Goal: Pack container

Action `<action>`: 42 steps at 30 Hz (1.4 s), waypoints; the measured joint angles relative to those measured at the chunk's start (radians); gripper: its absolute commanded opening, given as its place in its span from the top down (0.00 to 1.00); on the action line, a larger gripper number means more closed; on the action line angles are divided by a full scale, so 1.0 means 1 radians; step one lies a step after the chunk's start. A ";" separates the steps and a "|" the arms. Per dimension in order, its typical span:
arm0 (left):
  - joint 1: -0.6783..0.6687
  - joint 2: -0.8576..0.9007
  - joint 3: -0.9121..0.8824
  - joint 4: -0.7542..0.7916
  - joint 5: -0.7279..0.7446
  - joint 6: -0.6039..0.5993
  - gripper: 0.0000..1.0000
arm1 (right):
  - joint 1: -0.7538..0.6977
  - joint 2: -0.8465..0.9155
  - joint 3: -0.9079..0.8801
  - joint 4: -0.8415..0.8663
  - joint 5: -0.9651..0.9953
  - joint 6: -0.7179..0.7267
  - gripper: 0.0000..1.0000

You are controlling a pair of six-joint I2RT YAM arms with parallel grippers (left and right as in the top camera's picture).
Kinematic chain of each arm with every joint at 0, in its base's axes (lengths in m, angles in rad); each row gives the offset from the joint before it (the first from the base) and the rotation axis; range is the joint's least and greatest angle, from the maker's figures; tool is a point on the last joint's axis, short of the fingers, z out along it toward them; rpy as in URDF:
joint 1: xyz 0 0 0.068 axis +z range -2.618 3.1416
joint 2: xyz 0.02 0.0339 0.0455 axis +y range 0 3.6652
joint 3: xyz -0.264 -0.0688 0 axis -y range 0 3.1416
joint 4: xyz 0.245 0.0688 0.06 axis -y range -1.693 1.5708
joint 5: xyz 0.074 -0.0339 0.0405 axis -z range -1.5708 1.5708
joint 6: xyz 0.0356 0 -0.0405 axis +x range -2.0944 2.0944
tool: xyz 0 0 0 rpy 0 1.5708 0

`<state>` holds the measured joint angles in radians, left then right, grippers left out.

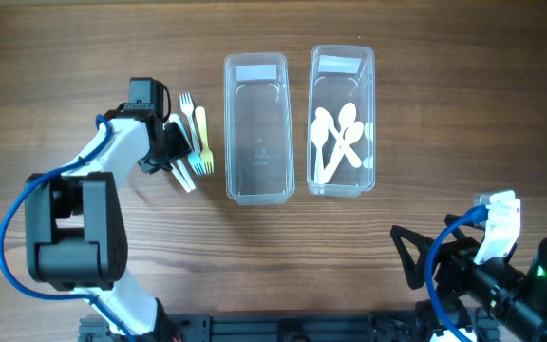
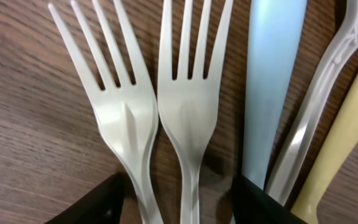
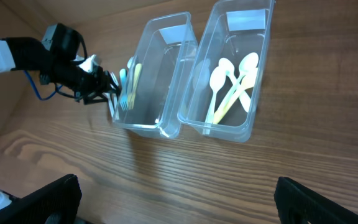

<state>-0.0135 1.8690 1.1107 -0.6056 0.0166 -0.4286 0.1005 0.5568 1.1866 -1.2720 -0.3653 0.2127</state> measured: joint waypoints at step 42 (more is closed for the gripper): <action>0.088 -0.119 -0.119 0.087 0.072 0.000 0.60 | 0.000 0.000 0.000 0.000 0.000 0.000 0.00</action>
<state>0.0742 1.7504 0.9916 -0.5190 0.0887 -0.4286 0.1005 0.5568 1.1866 -1.2720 -0.3653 0.2127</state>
